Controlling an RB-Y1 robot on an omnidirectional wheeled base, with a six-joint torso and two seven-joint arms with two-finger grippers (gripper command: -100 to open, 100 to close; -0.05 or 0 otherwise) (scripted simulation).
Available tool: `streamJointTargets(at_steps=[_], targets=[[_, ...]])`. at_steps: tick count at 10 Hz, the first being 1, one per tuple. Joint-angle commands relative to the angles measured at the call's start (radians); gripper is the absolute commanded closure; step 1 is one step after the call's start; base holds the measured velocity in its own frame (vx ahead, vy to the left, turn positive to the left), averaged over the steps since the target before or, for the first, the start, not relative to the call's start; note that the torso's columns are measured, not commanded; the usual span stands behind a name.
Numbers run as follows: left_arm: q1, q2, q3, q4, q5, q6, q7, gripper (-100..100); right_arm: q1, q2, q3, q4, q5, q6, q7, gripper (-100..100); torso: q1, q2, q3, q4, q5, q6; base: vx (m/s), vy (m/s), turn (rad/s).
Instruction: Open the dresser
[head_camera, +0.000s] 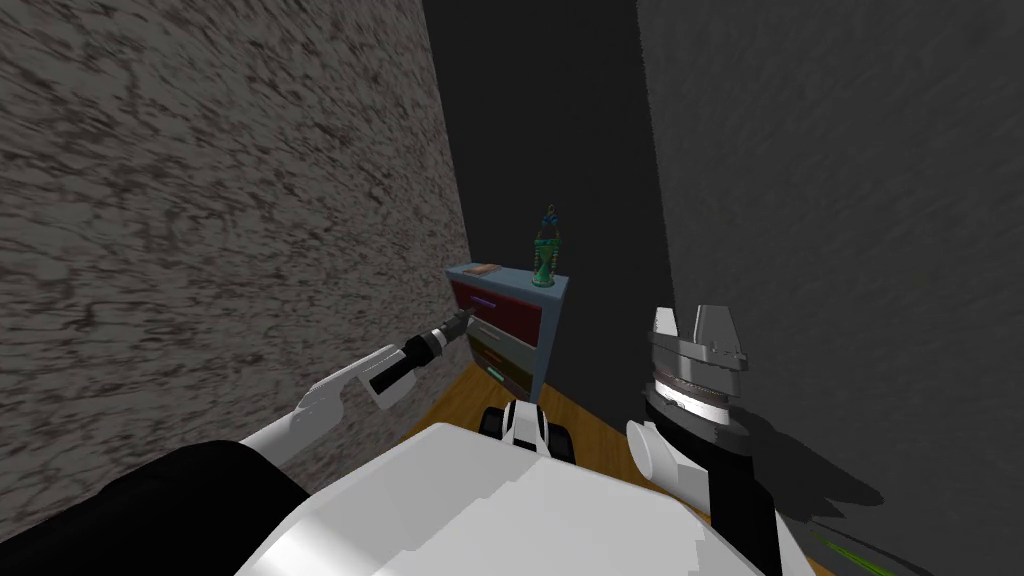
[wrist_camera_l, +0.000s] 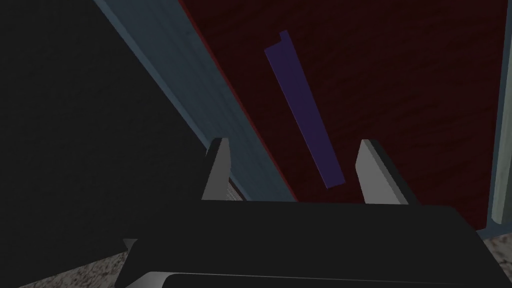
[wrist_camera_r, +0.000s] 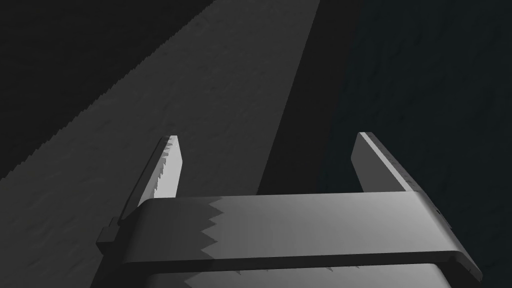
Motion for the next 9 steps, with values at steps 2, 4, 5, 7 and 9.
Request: streamJointTargets(at_steps=[2,4,5,7,9], targets=[[-0.01,-0.003,0.002,0.014,0.004,0.006,-0.001,-100,0.0,0.0,0.0,0.0,0.0,0.0,0.0,0,0.006,0.01,0.007,0.003,0.002,0.0,0.166,-0.065,-0.056],[-0.011,0.003,0.006,0.009,0.006,0.014,0.003,-100,0.0,0.0,0.0,0.0,0.0,0.0,0.0,0,0.007,0.018,0.012,0.006,0.002,-0.001,0.08,-0.038,-0.015],[-0.009,0.002,0.005,0.009,0.006,0.01,0.001,-100,0.0,0.0,0.0,0.0,0.0,0.0,0.0,0,0.007,0.017,0.011,0.005,0.002,-0.001,-0.01,-0.003,0.007],[0.0,0.012,0.006,-0.01,0.004,0.014,0.006,100,0.0,0.0,0.0,0.0,0.0,0.0,0.0,0,0.007,0.015,0.01,0.005,0.002,0.0,-0.057,0.019,0.041],[0.009,0.021,0.005,-0.028,0.002,0.017,0.01,100,-0.001,0.0,0.0,0.0,0.0,0.0,0.0,0,0.008,0.017,0.011,0.006,0.003,0.0,-0.17,0.076,0.074]])
